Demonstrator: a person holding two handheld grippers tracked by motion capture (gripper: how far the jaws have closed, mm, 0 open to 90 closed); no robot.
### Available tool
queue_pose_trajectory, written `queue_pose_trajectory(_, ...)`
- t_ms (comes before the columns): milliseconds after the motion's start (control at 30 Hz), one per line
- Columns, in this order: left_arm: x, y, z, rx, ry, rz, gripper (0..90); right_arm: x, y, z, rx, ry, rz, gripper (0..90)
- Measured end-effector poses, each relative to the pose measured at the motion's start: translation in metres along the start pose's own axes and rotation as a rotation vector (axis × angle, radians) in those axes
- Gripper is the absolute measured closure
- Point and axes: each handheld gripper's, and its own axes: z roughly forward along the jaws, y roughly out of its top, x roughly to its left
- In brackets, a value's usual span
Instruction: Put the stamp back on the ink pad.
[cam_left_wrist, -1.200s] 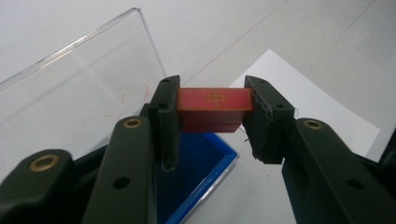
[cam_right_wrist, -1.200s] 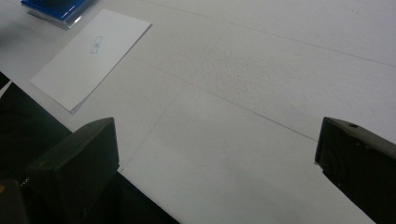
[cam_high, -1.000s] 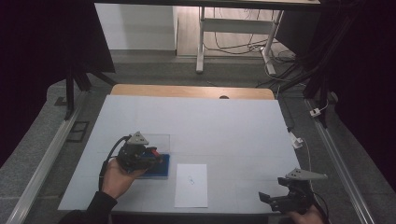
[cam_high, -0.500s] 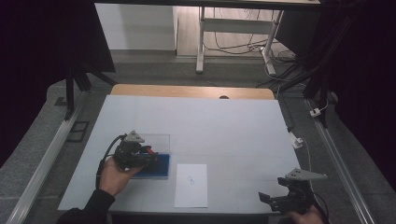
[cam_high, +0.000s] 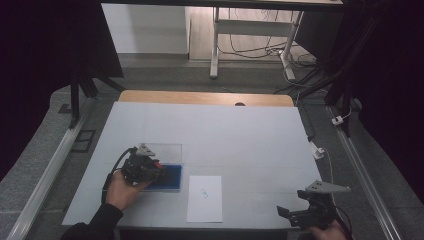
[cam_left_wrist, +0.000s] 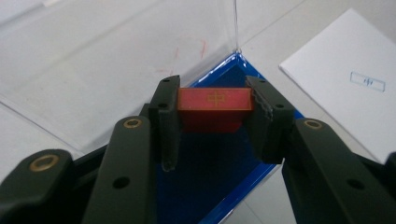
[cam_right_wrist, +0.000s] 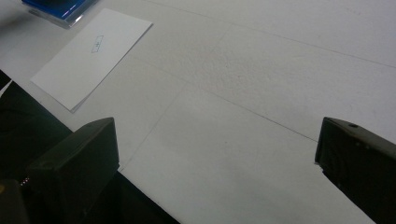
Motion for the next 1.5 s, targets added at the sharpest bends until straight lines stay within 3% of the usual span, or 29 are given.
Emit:
queue_pose_trajectory(533, -0.001, -0.003, 0.01, 0.049, 0.023, 0.027, 57.9, 0.0, 0.0, 0.0, 0.0, 0.002, 0.0, 0.0)
queue_pose_trajectory(900, 0.0, -0.002, 0.008, 0.048, 0.016, 0.006, 56.5, 0.0, 0.0, 0.0, 0.0, 0.002, 0.002, 0.0)
queue_pose_trajectory(1100, 0.003, -0.001, 0.002, 0.0, 0.014, -0.017, 45.7, 0.0, 0.0, 0.0, -0.001, 0.002, 0.001, 0.0)
queue_pose_trajectory(1267, 0.005, 0.0, -0.004, -0.046, -0.017, -0.043, 36.6, 0.0, 0.0, 0.0, -0.002, 0.002, 0.003, 0.0)
queue_pose_trajectory(1500, 0.003, 0.003, -0.009, -0.067, -0.046, -0.034, 18.4, 0.0, 0.0, 0.0, -0.002, 0.002, 0.003, 0.0)
